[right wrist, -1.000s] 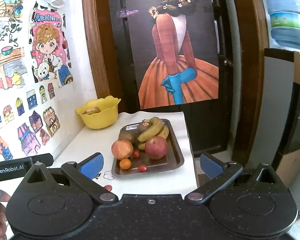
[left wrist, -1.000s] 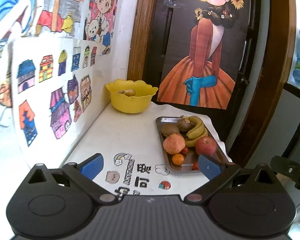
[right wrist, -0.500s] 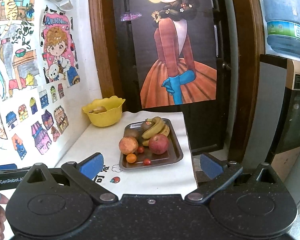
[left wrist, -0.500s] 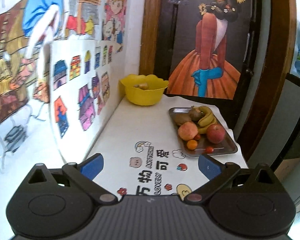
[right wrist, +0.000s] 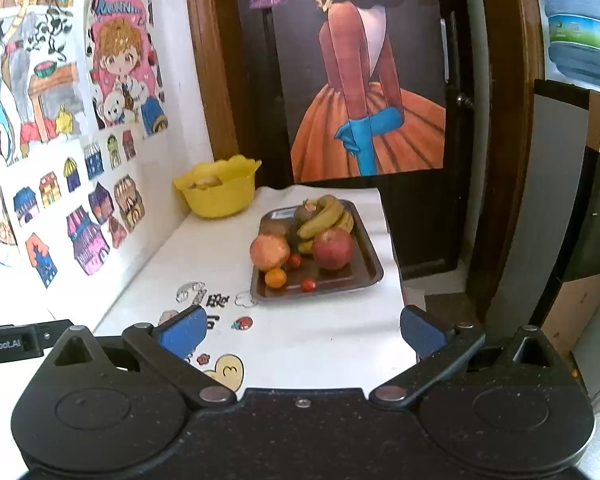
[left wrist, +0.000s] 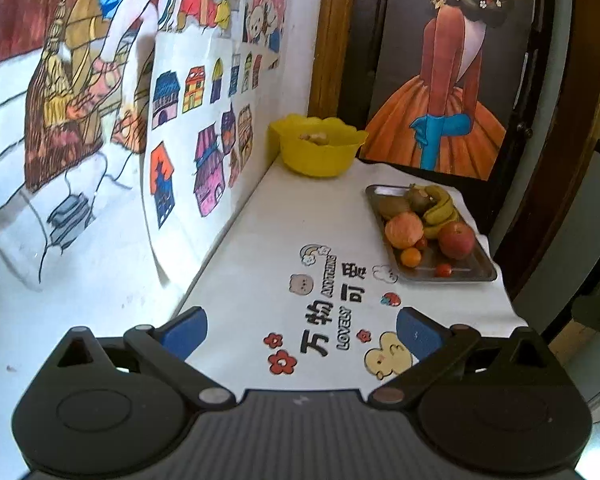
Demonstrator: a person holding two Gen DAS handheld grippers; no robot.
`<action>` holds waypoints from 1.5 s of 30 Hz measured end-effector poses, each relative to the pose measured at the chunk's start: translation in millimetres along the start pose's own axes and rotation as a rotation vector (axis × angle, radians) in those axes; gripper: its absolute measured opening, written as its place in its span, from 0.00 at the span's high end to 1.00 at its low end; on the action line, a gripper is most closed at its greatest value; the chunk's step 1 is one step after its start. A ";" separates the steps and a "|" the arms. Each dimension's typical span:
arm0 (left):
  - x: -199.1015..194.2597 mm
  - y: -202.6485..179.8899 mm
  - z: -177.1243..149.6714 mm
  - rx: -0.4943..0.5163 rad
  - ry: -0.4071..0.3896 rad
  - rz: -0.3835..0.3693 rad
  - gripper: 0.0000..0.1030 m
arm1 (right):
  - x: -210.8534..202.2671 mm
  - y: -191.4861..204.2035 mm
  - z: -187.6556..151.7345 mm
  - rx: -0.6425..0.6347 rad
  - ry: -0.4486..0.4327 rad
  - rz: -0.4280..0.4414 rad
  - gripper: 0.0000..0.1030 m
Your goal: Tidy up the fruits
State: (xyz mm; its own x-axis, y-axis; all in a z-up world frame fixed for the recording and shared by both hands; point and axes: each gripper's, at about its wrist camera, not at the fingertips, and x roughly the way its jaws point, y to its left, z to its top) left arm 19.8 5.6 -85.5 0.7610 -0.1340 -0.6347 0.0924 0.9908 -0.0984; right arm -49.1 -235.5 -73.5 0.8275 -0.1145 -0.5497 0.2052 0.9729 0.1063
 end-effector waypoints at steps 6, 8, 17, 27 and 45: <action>4.5 1.4 -2.5 0.007 0.027 0.007 0.00 | 11.2 10.6 -8.6 -0.020 0.065 -0.034 0.01; 5.8 0.0 -0.9 0.016 0.029 0.006 0.00 | 13.7 13.9 -10.9 -0.021 0.080 -0.021 0.01; 12.2 -3.7 0.5 0.034 0.043 -0.006 0.00 | 16.3 22.4 -14.3 -0.036 0.099 -0.005 0.01; 14.1 -3.1 1.7 0.036 0.050 -0.009 0.00 | 19.3 20.0 -14.9 -0.032 0.111 -0.008 0.01; 8.6 -0.7 -2.9 0.018 0.048 0.007 0.00 | 20.8 21.6 -14.0 -0.046 0.121 0.006 0.01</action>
State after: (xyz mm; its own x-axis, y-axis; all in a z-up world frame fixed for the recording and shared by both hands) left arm 24.5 3.7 -93.2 0.7299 -0.1272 -0.6716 0.0992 0.9918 -0.0801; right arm -34.8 -214.0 -94.3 0.7590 -0.0859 -0.6454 0.1740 0.9820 0.0738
